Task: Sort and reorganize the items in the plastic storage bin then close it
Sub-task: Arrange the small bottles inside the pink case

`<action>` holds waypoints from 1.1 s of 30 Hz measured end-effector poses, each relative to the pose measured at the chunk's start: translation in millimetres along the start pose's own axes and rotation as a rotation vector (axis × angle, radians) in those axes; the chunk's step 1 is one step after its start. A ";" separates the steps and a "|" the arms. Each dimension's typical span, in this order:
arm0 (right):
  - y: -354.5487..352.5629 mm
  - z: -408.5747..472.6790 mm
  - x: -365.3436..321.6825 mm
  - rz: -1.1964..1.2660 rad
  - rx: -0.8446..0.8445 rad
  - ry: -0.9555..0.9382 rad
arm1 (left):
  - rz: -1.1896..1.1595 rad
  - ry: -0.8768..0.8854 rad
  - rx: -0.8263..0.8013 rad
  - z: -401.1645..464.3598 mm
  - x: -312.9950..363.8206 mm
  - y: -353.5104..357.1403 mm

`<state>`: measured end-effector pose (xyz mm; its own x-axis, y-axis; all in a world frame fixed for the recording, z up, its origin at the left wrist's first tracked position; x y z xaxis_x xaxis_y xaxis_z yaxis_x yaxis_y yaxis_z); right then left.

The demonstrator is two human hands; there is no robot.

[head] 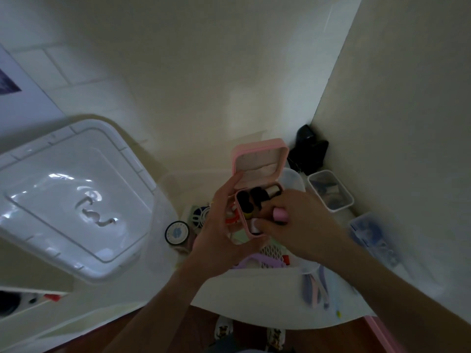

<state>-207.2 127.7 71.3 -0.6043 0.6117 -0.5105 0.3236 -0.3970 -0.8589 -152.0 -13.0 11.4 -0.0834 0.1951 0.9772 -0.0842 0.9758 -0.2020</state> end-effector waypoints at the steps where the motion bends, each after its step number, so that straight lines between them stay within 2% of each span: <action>1: 1.0 -0.1 -3.6 -0.014 0.019 -0.020 | 0.005 -0.004 0.005 0.1 -1.2 -0.4; 4: -1.0 -2.6 -11.5 0.043 0.070 -0.053 | 0.018 -0.026 0.000 -0.4 -3.4 -0.8; 12: -3.5 -7.0 -10.6 0.173 0.007 -0.081 | 0.019 -0.002 0.002 -5.3 -1.8 -2.3; 18: -27.3 -15.7 3.3 0.354 0.123 -0.020 | 0.003 0.036 -0.015 -9.1 1.9 -4.9; 21: -25.9 -16.5 0.8 0.133 -0.009 -0.059 | 0.003 0.031 -0.023 -10.3 2.9 -3.8; 23: -27.4 -17.1 -5.1 0.027 -0.016 -0.098 | -0.002 0.033 -0.031 -11.4 4.3 -3.2; 28: -25.0 -14.0 -6.2 -0.052 0.061 -0.132 | 0.001 0.030 -0.043 -13.2 6.4 -2.3; 33: -16.5 -11.3 -18.1 -0.027 0.022 -0.147 | 0.013 0.006 -0.061 -16.5 5.0 -2.6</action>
<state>-193.4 131.0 94.2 -0.7129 0.5166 -0.4743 0.2905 -0.3980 -0.8702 -135.8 -13.0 17.9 -0.0779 0.2081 0.9750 -0.0223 0.9774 -0.2104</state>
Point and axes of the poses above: each hand's wrist, its own z-axis towards the middle knuckle, its own y-axis out of the palm, x = y × z, the point moved 5 cm from there along z, towards the middle knuckle, and after that the axes turned 13 degrees about -y, right-handed, at the moved point
